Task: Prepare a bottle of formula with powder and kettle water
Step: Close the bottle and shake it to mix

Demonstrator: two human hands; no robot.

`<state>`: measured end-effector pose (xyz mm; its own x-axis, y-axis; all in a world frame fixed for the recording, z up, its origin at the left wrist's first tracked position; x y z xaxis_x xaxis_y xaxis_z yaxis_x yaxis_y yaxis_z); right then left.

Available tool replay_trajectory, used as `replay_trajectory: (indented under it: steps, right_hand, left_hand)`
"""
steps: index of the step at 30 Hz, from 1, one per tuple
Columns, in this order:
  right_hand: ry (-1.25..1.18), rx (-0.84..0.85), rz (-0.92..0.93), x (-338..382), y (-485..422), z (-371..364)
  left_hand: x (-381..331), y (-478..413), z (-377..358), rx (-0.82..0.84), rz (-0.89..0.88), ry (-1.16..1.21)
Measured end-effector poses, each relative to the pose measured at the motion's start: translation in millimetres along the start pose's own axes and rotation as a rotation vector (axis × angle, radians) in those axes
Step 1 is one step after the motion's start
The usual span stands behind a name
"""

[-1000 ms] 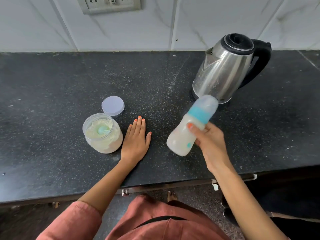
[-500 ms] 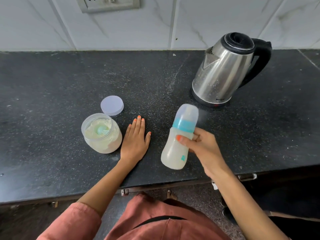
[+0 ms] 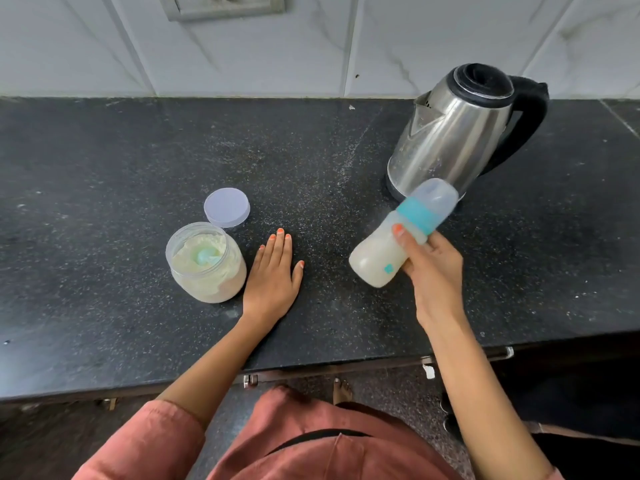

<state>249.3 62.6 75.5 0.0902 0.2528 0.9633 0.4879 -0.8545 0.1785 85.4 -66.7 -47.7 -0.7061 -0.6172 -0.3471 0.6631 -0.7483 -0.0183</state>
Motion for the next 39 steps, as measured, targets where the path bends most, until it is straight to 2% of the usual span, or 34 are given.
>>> replay_trajectory:
  steps: [2, 6, 8, 16, 24, 29, 39]
  right_hand:
    - [-0.026, -0.087, 0.014, -3, -4, 2]
    - [0.218, 0.125, 0.048, -22, 8, -8]
    - [0.305, 0.156, 0.09, -29, 9, -10]
    - [0.361, -0.038, 0.179, -38, -38, -36]
    - [0.559, -0.04, 0.382, -38, -95, -68]
    - [0.644, -0.068, 0.412, -40, -121, -79]
    - [0.658, -0.103, 0.42, -47, -142, -91]
  left_hand:
    - [-1, 0, 0, 0.003, -0.003, -0.004]
    - [0, 0, 0, 0.007, 0.003, -0.007]
    - [-1, 0, 1, 0.007, 0.001, -0.008]
    - [-2, -1, 2, 0.015, 0.003, 0.003]
    - [-2, 0, 2, 0.005, -0.001, 0.018]
    - [-1, 1, 3, -0.003, -0.005, 0.009]
    - [0, 0, 1, -0.007, -0.013, 0.022]
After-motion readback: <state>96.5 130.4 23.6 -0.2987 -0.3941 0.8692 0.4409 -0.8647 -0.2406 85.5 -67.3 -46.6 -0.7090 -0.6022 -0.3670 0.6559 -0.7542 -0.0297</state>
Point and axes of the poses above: each hand's wrist, its own y-axis away from the middle knuckle, its own z-axis out of the back of the hand, x = y × z, the point moved 3 cm from there along -y, towards the middle knuckle, and after that the axes turned 3 degrees about y, right-handed, at the moved point
